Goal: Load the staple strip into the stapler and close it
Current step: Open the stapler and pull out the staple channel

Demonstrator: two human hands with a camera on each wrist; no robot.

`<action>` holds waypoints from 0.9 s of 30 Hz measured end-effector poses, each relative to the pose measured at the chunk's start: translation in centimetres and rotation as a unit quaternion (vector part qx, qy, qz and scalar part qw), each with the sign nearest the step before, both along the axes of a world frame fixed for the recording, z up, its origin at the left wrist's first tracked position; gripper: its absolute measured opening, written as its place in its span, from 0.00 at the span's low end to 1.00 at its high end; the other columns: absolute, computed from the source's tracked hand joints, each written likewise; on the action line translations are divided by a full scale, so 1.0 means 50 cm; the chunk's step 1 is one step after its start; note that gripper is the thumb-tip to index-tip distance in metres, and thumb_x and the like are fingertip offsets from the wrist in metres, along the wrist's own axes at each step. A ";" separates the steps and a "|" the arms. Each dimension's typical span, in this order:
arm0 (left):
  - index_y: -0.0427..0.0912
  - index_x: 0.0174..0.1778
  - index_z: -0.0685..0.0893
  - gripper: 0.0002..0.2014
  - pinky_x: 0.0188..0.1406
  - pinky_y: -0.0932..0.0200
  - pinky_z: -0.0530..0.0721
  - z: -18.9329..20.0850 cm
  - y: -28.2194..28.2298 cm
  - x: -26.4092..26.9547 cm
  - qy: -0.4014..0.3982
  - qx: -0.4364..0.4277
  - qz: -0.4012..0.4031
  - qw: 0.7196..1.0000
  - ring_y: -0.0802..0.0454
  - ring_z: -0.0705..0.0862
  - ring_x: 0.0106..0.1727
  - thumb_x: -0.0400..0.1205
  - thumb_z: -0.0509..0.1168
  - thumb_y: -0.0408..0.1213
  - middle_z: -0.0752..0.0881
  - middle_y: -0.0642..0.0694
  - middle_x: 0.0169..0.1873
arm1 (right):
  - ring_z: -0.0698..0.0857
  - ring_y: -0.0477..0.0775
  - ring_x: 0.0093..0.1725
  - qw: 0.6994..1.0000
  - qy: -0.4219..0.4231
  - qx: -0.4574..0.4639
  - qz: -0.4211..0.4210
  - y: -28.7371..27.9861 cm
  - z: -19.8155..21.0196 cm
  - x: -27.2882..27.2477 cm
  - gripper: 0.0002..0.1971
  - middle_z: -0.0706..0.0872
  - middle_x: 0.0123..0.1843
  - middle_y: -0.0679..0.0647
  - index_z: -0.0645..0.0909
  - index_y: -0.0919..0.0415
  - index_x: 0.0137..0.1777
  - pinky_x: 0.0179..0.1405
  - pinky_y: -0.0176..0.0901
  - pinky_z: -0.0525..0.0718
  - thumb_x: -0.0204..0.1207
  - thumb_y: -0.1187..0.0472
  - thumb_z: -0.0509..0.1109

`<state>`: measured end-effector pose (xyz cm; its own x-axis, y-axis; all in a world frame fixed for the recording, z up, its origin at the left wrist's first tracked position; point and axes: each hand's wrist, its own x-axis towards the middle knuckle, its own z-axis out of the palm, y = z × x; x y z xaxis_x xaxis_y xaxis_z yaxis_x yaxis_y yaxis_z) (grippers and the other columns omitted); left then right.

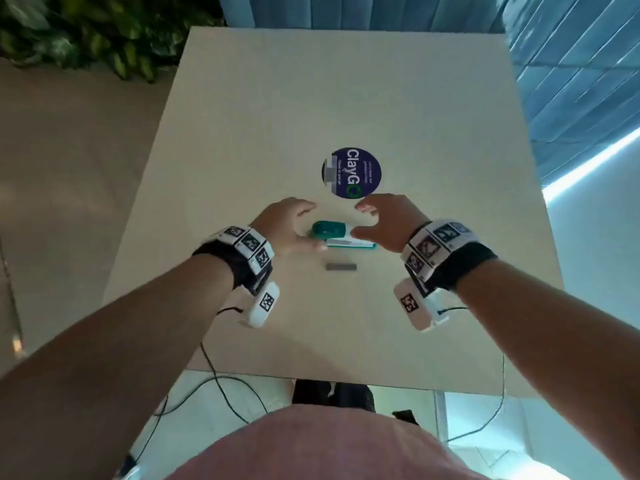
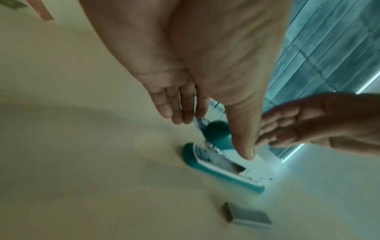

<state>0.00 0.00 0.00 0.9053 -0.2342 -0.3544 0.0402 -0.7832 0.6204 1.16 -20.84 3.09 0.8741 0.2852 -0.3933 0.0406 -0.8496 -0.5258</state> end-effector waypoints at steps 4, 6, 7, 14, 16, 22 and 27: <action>0.51 0.50 0.82 0.27 0.54 0.50 0.80 -0.027 -0.031 0.008 -0.002 0.066 -0.054 0.996 0.46 0.80 0.50 0.57 0.78 0.54 0.81 0.44 0.47 | 0.82 0.53 0.63 0.999 0.018 -0.001 0.031 0.054 -0.037 0.015 0.27 0.83 0.66 0.53 0.77 0.57 0.66 0.66 0.47 0.79 0.67 0.54 0.76; 0.49 0.36 0.82 0.16 0.42 0.50 0.81 -0.037 -0.035 0.007 -0.013 0.059 -0.052 0.997 0.44 0.80 0.40 0.58 0.78 0.49 0.81 0.43 0.39 | 0.83 0.55 0.59 0.998 0.017 -0.020 0.056 0.072 -0.059 0.019 0.23 0.85 0.61 0.54 0.79 0.57 0.62 0.60 0.45 0.80 0.67 0.55 0.76; 0.44 0.37 0.84 0.15 0.39 0.51 0.80 -0.043 -0.034 0.009 -0.020 0.043 -0.046 0.998 0.42 0.80 0.39 0.60 0.78 0.45 0.82 0.40 0.40 | 0.84 0.56 0.56 0.997 0.013 -0.029 0.068 0.077 -0.068 0.021 0.20 0.86 0.57 0.54 0.81 0.57 0.59 0.55 0.44 0.79 0.67 0.55 0.75; 0.38 0.42 0.82 0.16 0.39 0.56 0.74 -0.056 -0.025 0.025 -0.012 0.052 -0.046 0.997 0.43 0.80 0.38 0.64 0.75 0.42 0.81 0.42 0.41 | 0.81 0.55 0.48 0.993 -0.015 -0.058 0.105 0.097 -0.085 0.029 0.14 0.82 0.49 0.54 0.82 0.58 0.55 0.47 0.42 0.74 0.70 0.56 0.71; 0.41 0.42 0.81 0.17 0.37 0.59 0.72 -0.065 -0.019 0.025 -0.025 0.040 -0.034 0.998 0.46 0.79 0.37 0.63 0.76 0.45 0.80 0.47 0.39 | 0.83 0.57 0.50 0.993 -0.015 -0.053 0.108 0.094 -0.081 0.028 0.13 0.83 0.49 0.55 0.82 0.57 0.55 0.47 0.43 0.76 0.71 0.56 0.70; 0.37 0.42 0.85 0.16 0.35 0.66 0.73 -0.077 -0.015 0.022 -0.049 -0.009 -0.041 0.998 0.48 0.78 0.36 0.63 0.79 0.38 0.82 0.42 0.40 | 0.83 0.54 0.51 0.995 -0.047 0.075 0.037 0.035 -0.021 -0.002 0.15 0.85 0.53 0.54 0.81 0.57 0.54 0.55 0.46 0.82 0.67 0.61 0.73; 0.39 0.49 0.86 0.20 0.45 0.64 0.74 -0.083 -0.016 0.020 -0.055 -0.025 -0.036 0.998 0.50 0.81 0.42 0.63 0.80 0.37 0.84 0.41 0.45 | 0.86 0.52 0.47 0.989 -0.067 0.120 -0.047 -0.071 0.021 -0.023 0.14 0.88 0.44 0.49 0.79 0.55 0.43 0.58 0.46 0.85 0.60 0.66 0.77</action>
